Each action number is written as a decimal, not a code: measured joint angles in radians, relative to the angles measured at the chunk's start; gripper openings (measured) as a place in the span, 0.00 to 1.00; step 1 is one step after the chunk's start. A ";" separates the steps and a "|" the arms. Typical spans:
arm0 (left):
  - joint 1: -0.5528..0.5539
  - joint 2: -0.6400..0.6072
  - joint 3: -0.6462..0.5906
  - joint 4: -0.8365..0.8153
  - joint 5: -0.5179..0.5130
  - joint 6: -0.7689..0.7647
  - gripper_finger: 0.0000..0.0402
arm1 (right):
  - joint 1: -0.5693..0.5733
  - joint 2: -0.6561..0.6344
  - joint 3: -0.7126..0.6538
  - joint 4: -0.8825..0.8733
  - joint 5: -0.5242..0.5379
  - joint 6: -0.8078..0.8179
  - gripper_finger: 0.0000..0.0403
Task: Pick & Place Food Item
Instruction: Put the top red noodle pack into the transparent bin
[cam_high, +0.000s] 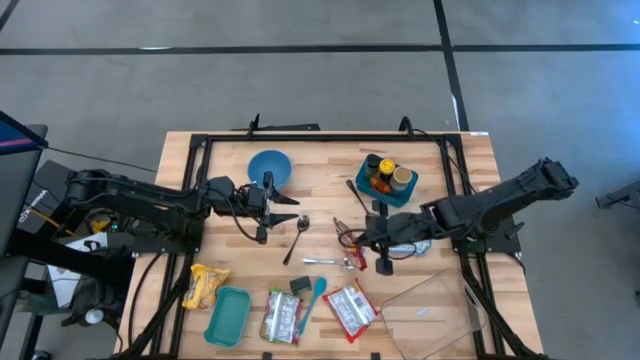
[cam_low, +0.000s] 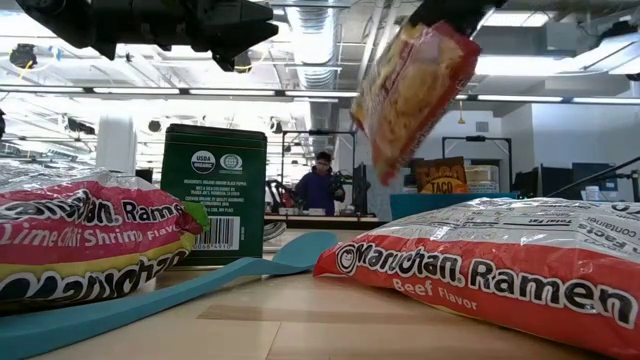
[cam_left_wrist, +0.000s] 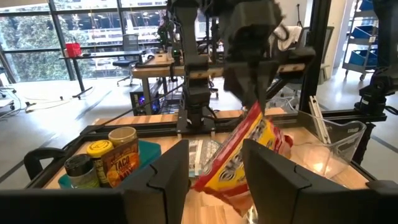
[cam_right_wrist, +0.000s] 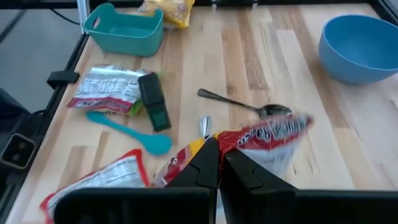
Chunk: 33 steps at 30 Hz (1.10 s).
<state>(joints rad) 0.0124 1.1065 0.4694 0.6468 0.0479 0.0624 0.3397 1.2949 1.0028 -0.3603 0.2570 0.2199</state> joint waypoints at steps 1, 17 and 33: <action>0.000 0.000 0.000 0.000 0.000 0.000 0.36 | 0.016 0.000 0.023 -0.037 0.013 0.012 0.00; 0.000 0.000 0.000 0.001 -0.004 0.000 0.35 | 0.282 -0.001 0.270 -0.604 0.199 0.419 0.00; 0.000 0.000 0.000 0.001 -0.003 0.000 0.34 | 0.562 -0.001 0.371 -1.004 0.219 1.011 0.00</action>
<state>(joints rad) 0.0120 1.1065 0.4694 0.6476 0.0448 0.0624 0.9019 1.2942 1.3735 -1.3644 0.4765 1.2310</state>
